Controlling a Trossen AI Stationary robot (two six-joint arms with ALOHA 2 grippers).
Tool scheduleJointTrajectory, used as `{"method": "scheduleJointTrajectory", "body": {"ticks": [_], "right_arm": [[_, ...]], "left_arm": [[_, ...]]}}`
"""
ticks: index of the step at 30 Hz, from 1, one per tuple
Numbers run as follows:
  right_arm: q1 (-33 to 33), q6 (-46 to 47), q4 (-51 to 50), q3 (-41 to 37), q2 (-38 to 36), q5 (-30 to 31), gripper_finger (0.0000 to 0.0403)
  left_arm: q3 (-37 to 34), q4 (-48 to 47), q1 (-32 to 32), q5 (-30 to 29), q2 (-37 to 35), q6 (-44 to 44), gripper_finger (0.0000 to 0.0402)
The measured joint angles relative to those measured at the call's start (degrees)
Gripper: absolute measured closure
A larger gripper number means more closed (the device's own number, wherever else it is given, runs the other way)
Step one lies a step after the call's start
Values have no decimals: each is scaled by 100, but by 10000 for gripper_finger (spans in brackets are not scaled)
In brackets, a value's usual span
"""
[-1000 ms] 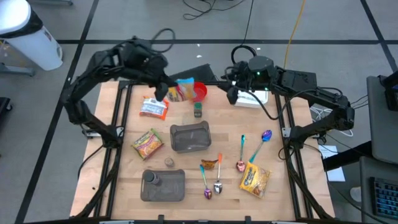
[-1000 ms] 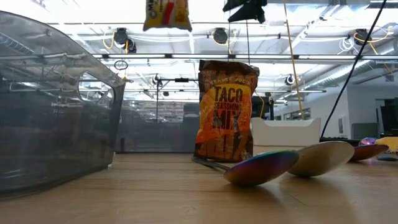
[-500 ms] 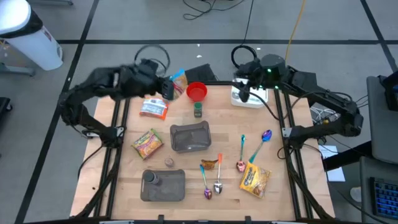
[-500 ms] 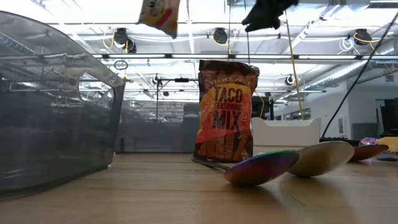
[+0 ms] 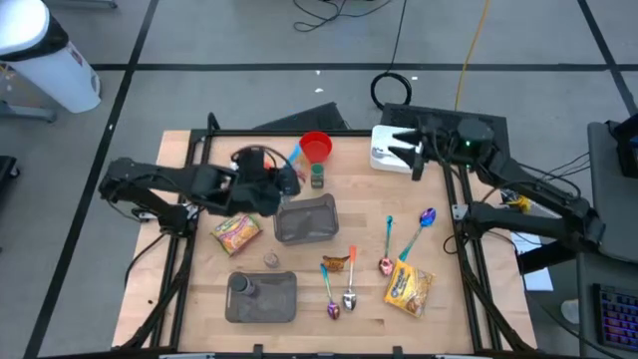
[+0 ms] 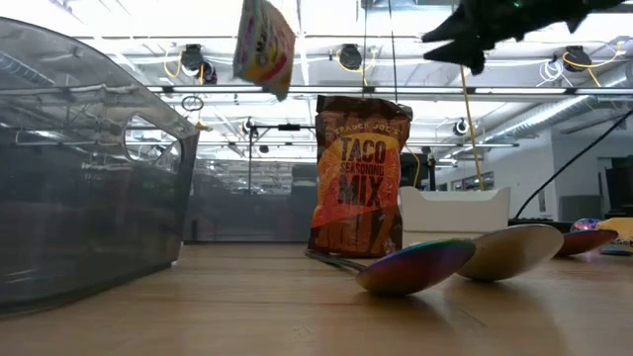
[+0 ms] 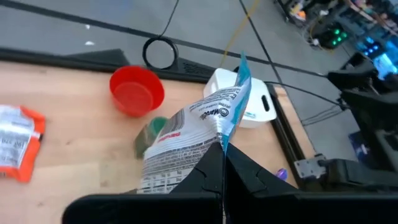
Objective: Pick & Place Food Item
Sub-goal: Put the blue noodle pack into the top black bin
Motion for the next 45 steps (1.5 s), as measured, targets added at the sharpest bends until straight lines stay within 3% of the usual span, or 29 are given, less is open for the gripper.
{"method": "scheduleJointTrajectory", "body": {"ticks": [7,15,20,24,28,32,36,41,45], "right_arm": [[2,591,-15,-637,-575,-61,199],[10,748,-9,-791,-716,-201,200],[11,571,-7,-791,-690,-199,202],[11,550,5,-791,-637,-199,202],[13,486,5,-791,-582,-314,202],[13,-114,59,-791,-511,-1365,204],[15,-11,530,-791,-357,-2434,207],[19,394,1278,-789,65,-3122,207],[218,817,2049,-789,561,-3402,207]], "left_arm": [[-621,217,-141,-172,-11,-760,401],[-1231,422,-478,-714,-15,-2048,401],[-1771,1573,-562,-1048,-11,-2331,401],[-2121,2928,-499,-1298,195,-1960,401],[-2125,3521,-383,-1254,566,-1802,401],[-2127,3884,-269,-735,832,-1496,401],[-2127,4255,-149,-10,797,-434,401],[-2125,5280,51,1297,526,1546,401],[-2103,6084,255,2438,463,2433,401]]}}
